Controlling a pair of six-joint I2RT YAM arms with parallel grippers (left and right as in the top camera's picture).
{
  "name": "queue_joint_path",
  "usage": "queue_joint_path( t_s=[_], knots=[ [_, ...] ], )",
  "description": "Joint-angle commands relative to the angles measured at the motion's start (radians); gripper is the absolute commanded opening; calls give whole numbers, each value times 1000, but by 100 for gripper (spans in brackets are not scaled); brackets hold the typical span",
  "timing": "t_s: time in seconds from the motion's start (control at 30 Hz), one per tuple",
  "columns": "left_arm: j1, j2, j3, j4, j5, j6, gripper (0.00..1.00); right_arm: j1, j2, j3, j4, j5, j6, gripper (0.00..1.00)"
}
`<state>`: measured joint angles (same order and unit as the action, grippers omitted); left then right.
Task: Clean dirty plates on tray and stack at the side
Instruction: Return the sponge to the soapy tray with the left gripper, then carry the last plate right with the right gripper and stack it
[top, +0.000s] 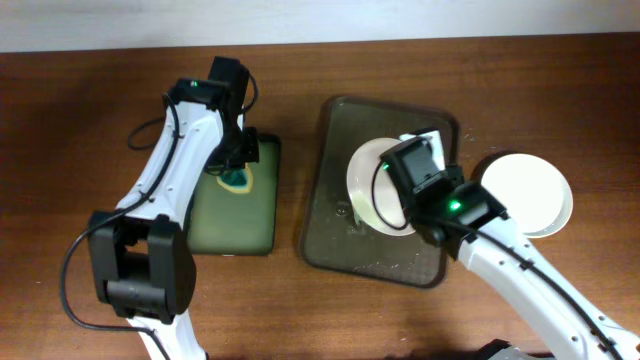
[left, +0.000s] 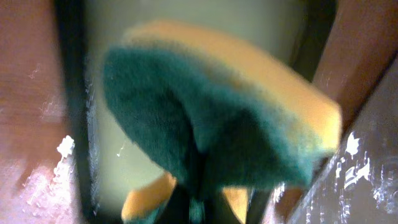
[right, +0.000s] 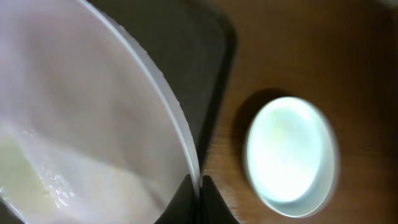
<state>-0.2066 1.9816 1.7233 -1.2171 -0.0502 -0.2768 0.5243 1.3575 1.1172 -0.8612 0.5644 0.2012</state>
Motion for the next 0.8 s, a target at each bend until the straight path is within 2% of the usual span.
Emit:
queue_joint_path(
  t_s=[0.0,0.07,0.1,0.17,0.27,0.33,0.4,0.43,0.47,0.5,0.77],
  knots=[
    [23,-22,-184,166,35,-9,0,121,-24,30,-23,227,-2,4],
    [23,-22,-221,191,28,-10,1,167,-28,30,-42,262,9,4],
    [23,-26,-219,191,29,-10,8,182,-36,31,-54,310,35,4],
    [25,-81,-192,169,37,-10,33,240,-95,55,-85,423,47,4],
    [24,-229,-183,153,57,-10,54,315,-220,69,-97,497,31,4],
    [24,-321,-183,141,74,-10,56,344,-247,69,-106,509,-32,4],
    [24,-438,-183,140,100,-10,57,379,-236,69,-145,550,-34,4],
    [24,-479,-183,143,98,-10,62,391,-221,69,-157,550,-34,4],
    [24,-513,-183,143,90,-10,75,399,-205,69,-169,551,-37,4],
    [24,-543,-183,142,67,-9,100,409,-183,69,-183,551,-37,4],
    [24,-555,-183,137,43,-10,100,414,-92,69,-191,551,-36,4]
  ],
)
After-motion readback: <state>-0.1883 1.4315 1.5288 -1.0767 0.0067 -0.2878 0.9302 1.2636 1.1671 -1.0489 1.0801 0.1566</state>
